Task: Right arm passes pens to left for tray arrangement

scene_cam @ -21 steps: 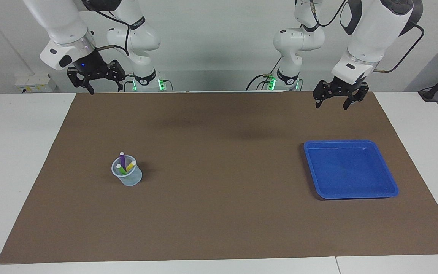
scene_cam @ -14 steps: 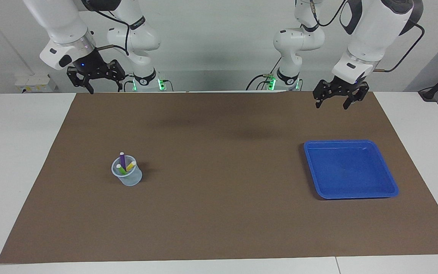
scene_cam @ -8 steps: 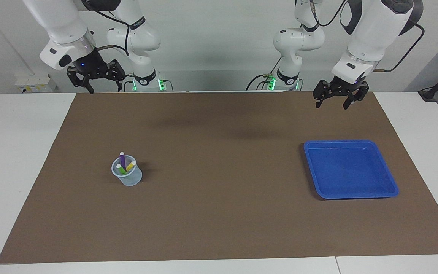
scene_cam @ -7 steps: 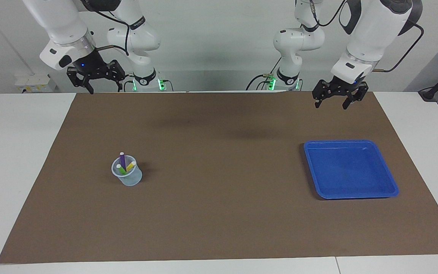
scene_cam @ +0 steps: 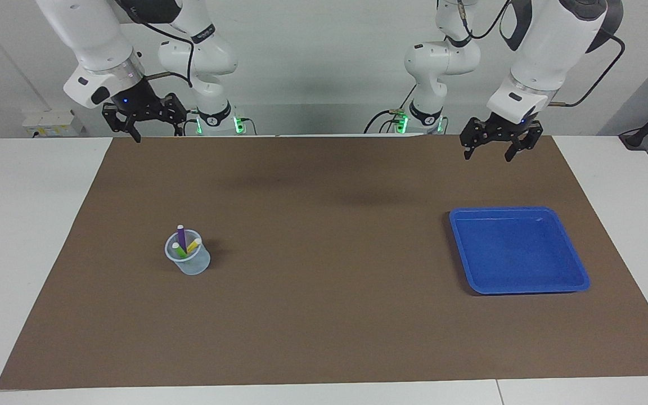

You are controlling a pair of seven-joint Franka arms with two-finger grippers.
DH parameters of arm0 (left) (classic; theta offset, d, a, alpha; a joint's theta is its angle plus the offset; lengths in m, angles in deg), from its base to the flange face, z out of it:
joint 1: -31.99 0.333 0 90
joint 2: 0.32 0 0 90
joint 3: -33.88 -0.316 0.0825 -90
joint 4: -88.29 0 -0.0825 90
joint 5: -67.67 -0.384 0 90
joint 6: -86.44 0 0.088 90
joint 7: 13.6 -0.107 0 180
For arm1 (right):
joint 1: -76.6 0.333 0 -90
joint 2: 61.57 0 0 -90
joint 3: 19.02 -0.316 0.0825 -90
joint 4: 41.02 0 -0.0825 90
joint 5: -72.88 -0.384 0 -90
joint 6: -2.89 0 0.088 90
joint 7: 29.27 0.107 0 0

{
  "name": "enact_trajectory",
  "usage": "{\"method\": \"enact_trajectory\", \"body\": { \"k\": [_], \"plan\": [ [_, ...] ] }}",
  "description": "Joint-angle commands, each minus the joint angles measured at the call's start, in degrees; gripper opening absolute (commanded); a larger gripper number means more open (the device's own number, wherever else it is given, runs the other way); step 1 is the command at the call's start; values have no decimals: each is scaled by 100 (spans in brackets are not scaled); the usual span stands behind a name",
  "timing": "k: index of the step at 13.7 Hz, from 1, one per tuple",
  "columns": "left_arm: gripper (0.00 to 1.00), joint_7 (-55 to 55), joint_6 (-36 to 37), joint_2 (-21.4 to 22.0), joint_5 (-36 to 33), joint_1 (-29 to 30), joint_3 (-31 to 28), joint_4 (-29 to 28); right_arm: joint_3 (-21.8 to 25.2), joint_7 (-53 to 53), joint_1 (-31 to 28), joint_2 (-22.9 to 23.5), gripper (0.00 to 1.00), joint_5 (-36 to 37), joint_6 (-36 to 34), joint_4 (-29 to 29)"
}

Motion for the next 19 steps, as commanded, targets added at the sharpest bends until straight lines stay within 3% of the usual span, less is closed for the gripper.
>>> {"method": "enact_trajectory", "body": {
  "k": [1, 5, 19],
  "plan": [
    [100, -20, 54, 116, -33, -9, -37, -64, -21, -234, -276, -211, 100, 125, 147, -283],
    [100, 103, 63, 142, -33, -44, -37, -55, -21, -331, -321, -202, 100, 125, 147, -266],
    [100, 2668, -86, 257, 256, -308, 42, -293, -12, -287, -242, -185, 100, 117, 209, -213]
  ]
}}
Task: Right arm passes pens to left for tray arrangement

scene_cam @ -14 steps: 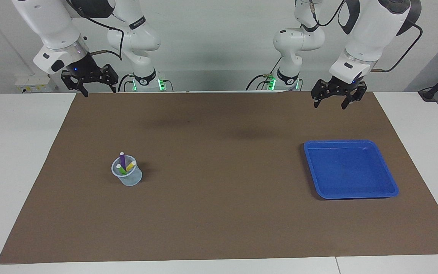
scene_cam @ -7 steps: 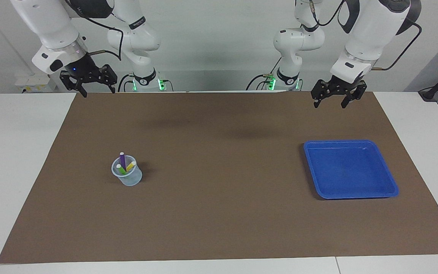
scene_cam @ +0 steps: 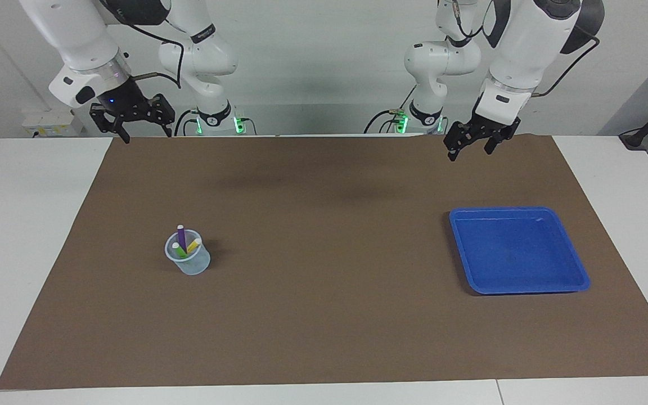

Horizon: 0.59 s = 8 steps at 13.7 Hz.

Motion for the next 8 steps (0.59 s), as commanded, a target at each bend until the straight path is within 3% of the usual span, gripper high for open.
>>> {"method": "enact_trajectory", "body": {
  "k": [1, 4, 8],
  "plan": [
    [100, 584, -115, 197, 201, 5, -29, -239, -30, -91, -11, -125, 100, 115, 246, -176],
    [100, 1392, -160, 206, 299, -3, -29, -274, -30, -249, -80, 6, 100, 107, 624, -203],
    [100, 2316, -388, 206, 509, -39, -20, -344, -30, -390, -29, 603, 100, 124, 1300, -80]
  ]
}}
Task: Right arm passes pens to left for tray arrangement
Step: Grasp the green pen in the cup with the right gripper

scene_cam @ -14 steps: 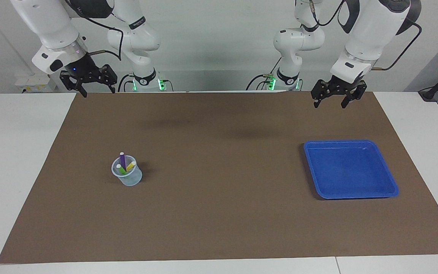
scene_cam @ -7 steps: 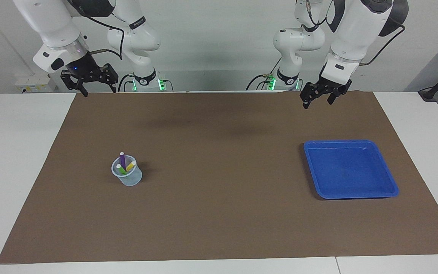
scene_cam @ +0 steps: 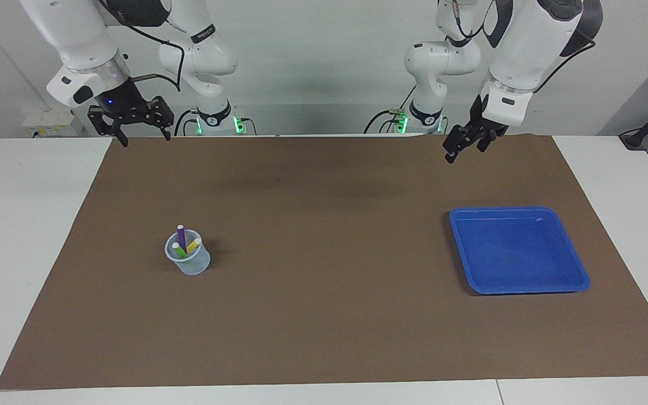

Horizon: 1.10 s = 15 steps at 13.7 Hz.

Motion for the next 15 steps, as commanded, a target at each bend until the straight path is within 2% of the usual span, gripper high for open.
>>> {"method": "enact_trajectory", "body": {
  "k": [1, 5, 9, 12, 15],
  "plan": [
    [100, 593, -300, 211, 199, -37, -19, -300, -39, -174, -17, 512, 100, 133, 427, 138],
    [100, 1481, -309, 237, 287, -195, -28, -326, -65, -252, 0, 1242, 100, 133, 981, 455],
    [100, 1553, -283, 307, 287, -239, -28, -458, -74, -244, 97, 1946, 100, 133, 1508, 806],
    [100, 2060, -414, 422, 287, -266, -28, -712, -74, -226, 175, 2201, 99, 124, 1791, 798],
    [100, 2291, -607, 536, 331, -204, -28, -941, -74, -165, 299, 2368, 89, 124, 1984, 719]
  ]
}}
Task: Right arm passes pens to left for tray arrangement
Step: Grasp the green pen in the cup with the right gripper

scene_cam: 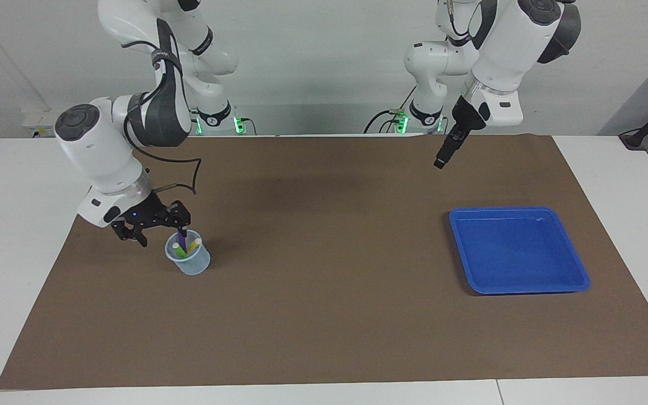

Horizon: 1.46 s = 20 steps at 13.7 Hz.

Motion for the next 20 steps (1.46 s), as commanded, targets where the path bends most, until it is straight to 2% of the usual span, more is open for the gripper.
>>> {"method": "enact_trajectory", "body": {
  "k": [1, 7, 10, 15, 17, 19, 20],
  "plan": [
    [100, 177, -337, 335, 162, -32, -58, -530, -20, -8, 24, 183, 85, 124, 128, 76],
    [100, 412, -619, 406, 479, -40, -58, -777, -20, -25, 32, 219, 53, 316, 269, -99],
    [100, 923, -899, 414, 698, -111, -49, -935, -20, -25, 32, 201, 45, 344, 269, -143],
    [100, 1117, -1032, 432, 962, -111, -49, -1024, -20, -25, 41, 201, 37, 344, 304, -232],
    [100, 1196, -1076, 441, 1050, -111, -41, -1094, -20, -34, 41, 201, 28, 353, 304, -240],
    [100, 1310, -1224, 441, 1156, -242, -49, -1147, -20, -43, 41, 201, 11, 353, 304, -267],
    [100, 1432, -1330, 441, 1165, -269, -49, -1182, -20, -60, 32, 201, 7, 353, 304, -267]
  ]
}}
